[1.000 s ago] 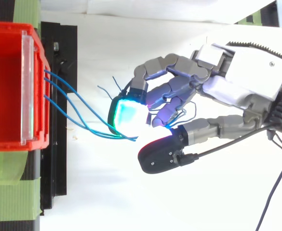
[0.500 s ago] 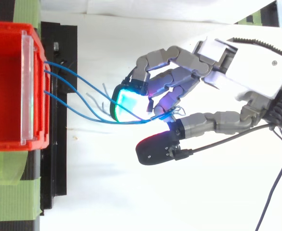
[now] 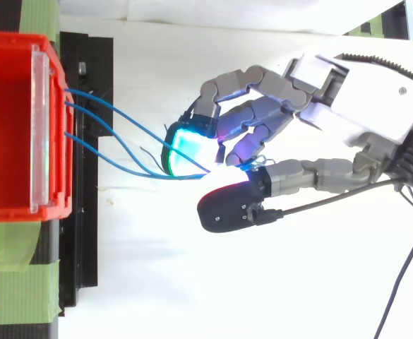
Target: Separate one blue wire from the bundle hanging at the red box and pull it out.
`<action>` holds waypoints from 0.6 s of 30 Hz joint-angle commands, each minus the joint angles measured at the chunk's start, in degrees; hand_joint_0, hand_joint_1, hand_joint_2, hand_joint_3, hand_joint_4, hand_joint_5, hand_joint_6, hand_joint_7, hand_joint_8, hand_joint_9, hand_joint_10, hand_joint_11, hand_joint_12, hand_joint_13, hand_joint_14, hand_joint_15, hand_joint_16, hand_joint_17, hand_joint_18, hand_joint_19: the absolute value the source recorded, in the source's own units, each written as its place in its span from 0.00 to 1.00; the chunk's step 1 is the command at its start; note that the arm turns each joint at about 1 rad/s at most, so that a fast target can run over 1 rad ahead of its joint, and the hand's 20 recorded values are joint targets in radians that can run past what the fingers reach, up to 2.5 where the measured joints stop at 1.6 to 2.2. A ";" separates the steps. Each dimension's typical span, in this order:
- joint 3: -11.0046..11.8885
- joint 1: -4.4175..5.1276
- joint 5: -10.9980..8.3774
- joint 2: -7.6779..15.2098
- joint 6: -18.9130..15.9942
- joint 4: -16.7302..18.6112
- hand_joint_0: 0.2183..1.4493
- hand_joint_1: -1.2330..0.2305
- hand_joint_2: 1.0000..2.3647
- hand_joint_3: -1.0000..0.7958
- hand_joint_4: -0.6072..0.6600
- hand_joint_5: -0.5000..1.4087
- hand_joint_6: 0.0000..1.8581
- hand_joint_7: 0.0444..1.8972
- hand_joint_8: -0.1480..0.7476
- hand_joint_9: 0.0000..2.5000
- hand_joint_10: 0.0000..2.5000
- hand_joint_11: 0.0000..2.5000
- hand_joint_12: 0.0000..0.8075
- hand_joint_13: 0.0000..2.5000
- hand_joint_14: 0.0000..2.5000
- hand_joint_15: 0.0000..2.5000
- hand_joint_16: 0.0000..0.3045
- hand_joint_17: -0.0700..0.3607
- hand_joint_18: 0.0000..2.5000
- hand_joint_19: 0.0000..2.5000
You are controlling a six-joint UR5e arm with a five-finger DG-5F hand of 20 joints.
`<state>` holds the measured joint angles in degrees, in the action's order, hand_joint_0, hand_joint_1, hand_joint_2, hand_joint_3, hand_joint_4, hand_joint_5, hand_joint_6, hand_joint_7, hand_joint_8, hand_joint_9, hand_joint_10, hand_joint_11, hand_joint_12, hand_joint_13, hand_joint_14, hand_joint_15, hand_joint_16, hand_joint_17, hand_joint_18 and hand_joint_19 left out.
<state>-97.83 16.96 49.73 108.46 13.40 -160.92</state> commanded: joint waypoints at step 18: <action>0.01 0.00 -0.07 -0.09 -3.90 -0.27 0.37 0.29 0.01 0.41 0.69 0.14 0.47 0.55 0.54 0.33 0.01 0.43 0.42 0.52 0.01 0.58 0.18 0.45 0.24 0.17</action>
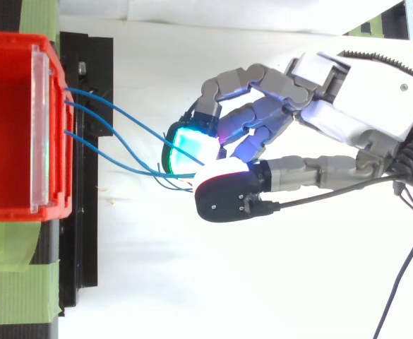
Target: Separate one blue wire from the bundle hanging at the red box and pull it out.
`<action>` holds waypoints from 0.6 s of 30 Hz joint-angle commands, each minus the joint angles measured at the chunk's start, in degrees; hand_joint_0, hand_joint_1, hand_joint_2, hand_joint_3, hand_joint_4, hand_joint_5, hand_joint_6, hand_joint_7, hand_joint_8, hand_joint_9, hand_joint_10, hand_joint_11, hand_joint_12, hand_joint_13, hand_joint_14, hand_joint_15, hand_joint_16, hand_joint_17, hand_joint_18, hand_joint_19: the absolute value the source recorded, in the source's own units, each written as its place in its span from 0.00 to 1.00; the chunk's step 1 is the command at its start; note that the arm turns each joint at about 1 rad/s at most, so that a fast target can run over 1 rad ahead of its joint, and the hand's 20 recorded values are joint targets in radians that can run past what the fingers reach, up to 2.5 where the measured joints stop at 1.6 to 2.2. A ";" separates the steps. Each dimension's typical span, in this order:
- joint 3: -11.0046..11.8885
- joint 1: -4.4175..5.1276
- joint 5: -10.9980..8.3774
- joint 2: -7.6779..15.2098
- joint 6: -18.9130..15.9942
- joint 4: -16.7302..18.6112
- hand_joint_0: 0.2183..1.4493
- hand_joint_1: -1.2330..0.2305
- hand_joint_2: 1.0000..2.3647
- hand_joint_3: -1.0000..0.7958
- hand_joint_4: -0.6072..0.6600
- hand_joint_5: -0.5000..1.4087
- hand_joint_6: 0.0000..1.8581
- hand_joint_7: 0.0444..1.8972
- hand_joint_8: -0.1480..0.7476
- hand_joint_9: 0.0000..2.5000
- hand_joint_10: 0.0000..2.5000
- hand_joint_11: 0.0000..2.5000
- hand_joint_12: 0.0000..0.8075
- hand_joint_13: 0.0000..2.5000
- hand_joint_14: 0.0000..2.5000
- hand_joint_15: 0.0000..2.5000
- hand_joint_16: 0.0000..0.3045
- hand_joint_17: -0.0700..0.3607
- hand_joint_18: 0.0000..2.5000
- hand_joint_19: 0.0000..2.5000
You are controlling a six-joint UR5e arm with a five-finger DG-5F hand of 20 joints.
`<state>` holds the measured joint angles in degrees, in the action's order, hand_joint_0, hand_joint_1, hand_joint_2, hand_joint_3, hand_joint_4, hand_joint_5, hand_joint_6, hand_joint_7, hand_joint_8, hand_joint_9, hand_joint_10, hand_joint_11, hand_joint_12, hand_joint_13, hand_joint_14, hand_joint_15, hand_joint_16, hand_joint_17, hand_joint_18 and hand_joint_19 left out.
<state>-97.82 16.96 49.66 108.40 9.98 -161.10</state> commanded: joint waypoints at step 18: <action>0.00 0.09 0.09 0.06 -1.37 0.00 0.33 0.27 0.01 0.32 0.68 0.13 0.46 0.56 0.52 0.28 0.01 0.41 0.44 0.49 0.01 0.57 0.18 0.46 0.22 0.17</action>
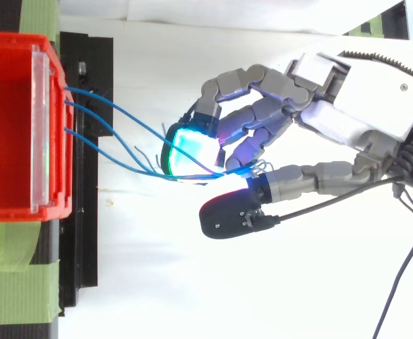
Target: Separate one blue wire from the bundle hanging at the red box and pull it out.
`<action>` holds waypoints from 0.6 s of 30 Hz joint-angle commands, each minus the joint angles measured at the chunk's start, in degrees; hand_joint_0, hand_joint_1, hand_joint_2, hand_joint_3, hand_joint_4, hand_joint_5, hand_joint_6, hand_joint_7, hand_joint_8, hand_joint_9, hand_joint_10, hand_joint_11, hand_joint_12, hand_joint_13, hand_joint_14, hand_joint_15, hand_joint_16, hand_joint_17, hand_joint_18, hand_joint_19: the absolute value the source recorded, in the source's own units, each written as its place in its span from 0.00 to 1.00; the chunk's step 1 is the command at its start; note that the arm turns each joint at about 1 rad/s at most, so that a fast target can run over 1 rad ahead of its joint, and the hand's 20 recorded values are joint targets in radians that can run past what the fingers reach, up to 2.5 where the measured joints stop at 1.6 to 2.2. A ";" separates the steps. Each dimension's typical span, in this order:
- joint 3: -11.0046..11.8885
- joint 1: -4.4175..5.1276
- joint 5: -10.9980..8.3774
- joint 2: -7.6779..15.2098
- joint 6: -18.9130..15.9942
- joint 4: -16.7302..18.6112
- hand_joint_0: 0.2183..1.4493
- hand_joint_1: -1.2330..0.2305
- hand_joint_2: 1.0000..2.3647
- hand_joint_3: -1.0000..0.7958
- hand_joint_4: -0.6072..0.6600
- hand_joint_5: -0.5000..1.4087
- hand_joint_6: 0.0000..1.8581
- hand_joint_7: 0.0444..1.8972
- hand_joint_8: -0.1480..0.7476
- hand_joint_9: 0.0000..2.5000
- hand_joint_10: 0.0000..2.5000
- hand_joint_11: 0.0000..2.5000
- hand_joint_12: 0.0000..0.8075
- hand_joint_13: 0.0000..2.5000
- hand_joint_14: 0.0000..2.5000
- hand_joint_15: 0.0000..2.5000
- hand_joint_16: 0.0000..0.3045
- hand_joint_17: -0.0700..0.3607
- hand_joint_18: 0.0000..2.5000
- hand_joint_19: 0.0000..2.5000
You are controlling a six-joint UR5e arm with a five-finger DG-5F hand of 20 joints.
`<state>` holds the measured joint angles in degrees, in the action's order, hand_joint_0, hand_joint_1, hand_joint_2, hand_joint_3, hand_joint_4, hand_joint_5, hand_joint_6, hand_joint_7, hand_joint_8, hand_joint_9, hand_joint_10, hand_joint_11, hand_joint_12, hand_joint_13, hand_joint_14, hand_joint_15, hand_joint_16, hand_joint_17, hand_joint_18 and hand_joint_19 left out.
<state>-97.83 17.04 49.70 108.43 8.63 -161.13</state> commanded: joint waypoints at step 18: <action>0.00 0.01 -0.05 0.02 -0.11 -0.06 0.34 0.36 0.01 0.41 0.68 0.14 0.46 0.54 0.54 0.34 0.01 0.43 0.41 0.52 0.01 0.58 0.18 0.45 0.24 0.19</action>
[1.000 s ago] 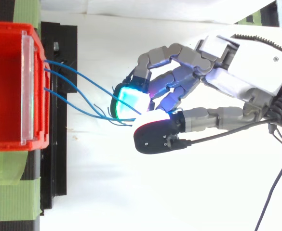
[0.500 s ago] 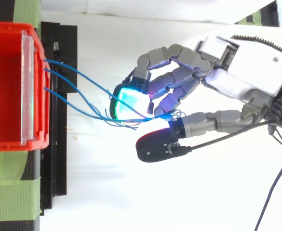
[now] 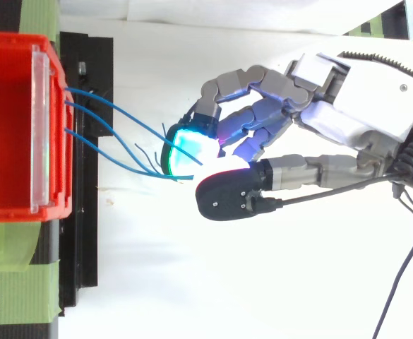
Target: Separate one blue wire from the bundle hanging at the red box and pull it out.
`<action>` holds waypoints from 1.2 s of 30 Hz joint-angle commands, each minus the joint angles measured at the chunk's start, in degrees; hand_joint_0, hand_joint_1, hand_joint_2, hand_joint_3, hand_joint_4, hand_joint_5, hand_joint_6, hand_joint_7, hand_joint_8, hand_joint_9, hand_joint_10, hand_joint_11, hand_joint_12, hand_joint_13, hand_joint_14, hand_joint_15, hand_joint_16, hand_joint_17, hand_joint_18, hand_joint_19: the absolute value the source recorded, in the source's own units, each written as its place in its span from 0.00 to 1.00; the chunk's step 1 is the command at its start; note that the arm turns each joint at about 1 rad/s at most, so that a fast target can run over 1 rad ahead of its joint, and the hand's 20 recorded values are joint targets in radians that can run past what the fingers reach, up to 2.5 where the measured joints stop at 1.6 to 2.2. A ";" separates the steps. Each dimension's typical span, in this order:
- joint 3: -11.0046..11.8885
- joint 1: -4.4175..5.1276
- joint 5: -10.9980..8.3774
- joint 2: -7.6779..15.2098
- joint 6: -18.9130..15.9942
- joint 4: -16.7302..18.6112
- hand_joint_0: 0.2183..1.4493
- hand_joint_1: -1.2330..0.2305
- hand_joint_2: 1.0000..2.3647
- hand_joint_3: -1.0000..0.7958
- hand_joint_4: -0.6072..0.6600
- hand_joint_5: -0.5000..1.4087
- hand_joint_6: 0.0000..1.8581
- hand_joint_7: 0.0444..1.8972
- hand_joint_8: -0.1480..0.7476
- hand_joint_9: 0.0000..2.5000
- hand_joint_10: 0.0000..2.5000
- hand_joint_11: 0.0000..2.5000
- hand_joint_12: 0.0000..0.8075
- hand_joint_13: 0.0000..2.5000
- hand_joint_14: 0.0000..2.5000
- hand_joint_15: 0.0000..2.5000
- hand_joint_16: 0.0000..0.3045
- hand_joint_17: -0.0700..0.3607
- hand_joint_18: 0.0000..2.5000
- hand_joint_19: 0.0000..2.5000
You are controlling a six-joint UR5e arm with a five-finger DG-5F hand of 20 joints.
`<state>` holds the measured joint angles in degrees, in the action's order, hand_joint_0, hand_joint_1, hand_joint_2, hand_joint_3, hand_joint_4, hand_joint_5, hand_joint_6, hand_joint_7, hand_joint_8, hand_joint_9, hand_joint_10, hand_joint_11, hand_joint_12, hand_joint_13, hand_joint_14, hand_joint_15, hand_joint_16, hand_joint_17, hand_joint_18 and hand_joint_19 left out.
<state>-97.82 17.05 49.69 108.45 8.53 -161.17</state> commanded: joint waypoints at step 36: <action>0.00 0.00 0.05 0.01 0.00 0.06 0.44 0.15 0.02 0.43 0.66 0.11 0.45 0.60 0.47 0.21 0.01 0.39 0.44 0.43 0.01 0.57 0.16 0.42 0.21 0.12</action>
<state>-97.82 17.06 49.75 108.45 8.53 -161.10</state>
